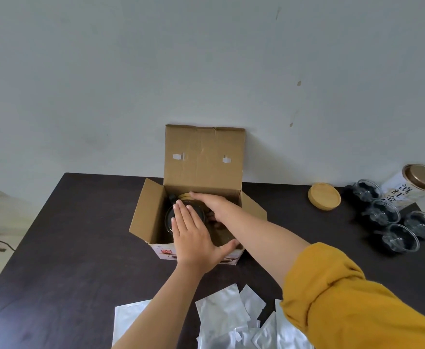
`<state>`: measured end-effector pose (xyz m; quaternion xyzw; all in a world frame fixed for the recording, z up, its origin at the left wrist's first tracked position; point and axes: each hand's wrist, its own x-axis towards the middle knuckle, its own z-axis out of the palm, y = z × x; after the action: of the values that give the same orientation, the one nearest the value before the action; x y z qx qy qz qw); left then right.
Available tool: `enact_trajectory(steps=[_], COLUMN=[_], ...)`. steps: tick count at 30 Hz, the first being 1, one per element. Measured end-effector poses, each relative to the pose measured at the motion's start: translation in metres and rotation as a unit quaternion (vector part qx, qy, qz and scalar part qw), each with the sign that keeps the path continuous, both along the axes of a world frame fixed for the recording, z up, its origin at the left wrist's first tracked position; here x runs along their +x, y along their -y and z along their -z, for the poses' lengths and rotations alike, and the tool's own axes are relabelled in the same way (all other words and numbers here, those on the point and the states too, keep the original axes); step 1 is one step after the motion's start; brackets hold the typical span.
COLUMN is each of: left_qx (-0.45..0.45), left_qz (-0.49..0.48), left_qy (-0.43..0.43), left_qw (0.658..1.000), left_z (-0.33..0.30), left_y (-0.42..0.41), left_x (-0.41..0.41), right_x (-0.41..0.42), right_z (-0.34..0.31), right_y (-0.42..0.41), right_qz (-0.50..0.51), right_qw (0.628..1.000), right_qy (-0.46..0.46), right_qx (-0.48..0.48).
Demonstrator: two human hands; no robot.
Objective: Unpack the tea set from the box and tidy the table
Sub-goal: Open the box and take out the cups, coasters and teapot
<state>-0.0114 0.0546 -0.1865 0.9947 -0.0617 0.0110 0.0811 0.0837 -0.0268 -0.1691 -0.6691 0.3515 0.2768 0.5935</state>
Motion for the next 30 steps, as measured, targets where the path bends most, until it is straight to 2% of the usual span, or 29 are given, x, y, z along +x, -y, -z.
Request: enact_trajectory(steps=[7, 12, 18, 20, 25, 30], left_qx=[0.004, 0.003, 0.01, 0.018, 0.043, 0.038], left_qz=[-0.002, -0.007, -0.007, -0.01, -0.018, -0.018], left_qy=[-0.01, -0.002, 0.001, 0.001, 0.004, 0.009], left_qw=[1.0, 1.0, 1.0, 1.0, 0.999, 0.999], left_z=[0.001, 0.003, 0.005, 0.004, 0.005, 0.008], left_y=[0.0, -0.001, -0.001, -0.001, 0.001, 0.002], left_x=[0.001, 0.001, 0.001, 0.0, 0.001, 0.001], right_x=[-0.006, -0.02, -0.076, -0.1, -0.151, -0.178], right_z=[-0.014, -0.043, -0.064, -0.056, -0.012, 0.03], right_y=[0.013, 0.033, 0.108, 0.144, 0.227, 0.267], right_qz=[0.011, -0.037, 0.049, 0.068, 0.115, 0.135], right_qw=[0.997, 0.985, 0.961, 0.951, 0.928, 0.908], right_qy=[0.063, 0.151, 0.249, 0.25, 0.183, 0.193], right_qx=[-0.043, -0.077, -0.113, -0.167, -0.304, -0.347])
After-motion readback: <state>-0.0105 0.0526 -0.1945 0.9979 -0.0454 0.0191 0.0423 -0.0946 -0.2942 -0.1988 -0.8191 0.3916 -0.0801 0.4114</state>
